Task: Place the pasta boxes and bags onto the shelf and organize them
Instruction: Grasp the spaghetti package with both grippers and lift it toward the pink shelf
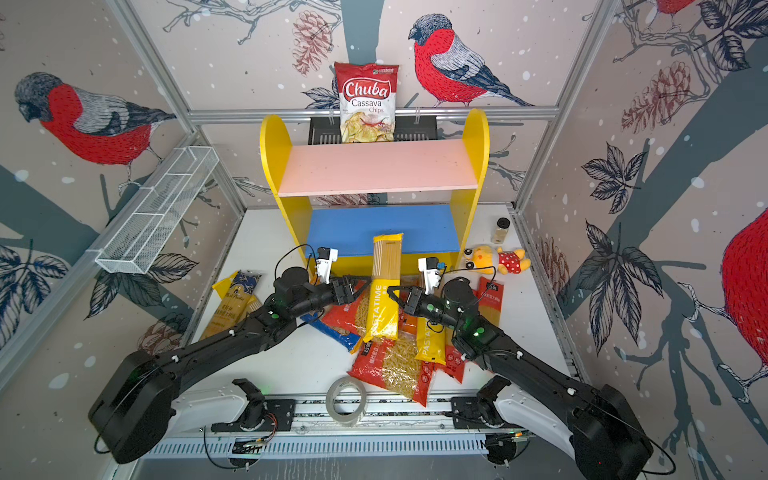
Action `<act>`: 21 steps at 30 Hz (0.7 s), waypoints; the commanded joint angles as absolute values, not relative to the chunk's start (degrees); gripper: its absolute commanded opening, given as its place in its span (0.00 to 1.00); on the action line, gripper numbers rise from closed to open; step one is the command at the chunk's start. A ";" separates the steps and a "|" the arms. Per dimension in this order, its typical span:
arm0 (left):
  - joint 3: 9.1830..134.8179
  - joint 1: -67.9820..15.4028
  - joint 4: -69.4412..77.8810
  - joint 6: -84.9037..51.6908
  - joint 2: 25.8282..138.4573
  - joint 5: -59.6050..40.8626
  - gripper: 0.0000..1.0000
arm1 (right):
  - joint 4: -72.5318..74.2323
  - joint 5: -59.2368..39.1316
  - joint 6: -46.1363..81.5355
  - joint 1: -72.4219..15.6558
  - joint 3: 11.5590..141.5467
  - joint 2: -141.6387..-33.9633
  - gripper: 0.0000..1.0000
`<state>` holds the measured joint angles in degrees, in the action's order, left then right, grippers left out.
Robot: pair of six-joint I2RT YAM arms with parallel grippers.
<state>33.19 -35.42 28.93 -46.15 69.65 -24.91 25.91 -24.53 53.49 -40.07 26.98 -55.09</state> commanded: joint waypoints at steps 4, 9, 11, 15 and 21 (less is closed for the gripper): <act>32.41 -34.89 41.69 -51.78 70.08 -31.71 0.89 | 36.74 -27.21 50.10 -43.12 31.89 -56.98 0.02; 32.38 -34.95 44.03 -53.22 68.36 -31.73 0.82 | 38.67 -27.68 50.71 -44.25 33.46 -58.51 0.01; 32.90 -34.89 43.81 -53.40 67.95 -31.73 0.75 | 39.55 -28.01 51.27 -44.35 33.90 -58.82 0.01; 35.07 -34.97 42.86 -52.59 67.22 -30.88 0.56 | 40.21 -29.06 51.43 -44.63 35.51 -59.35 0.02; 35.95 -35.05 45.47 -53.97 66.26 -30.31 0.42 | 38.89 -29.23 50.43 -44.89 36.57 -59.22 0.04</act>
<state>35.55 -34.98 42.19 -53.47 66.50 -31.20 29.93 -27.11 51.35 -44.60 35.66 -59.70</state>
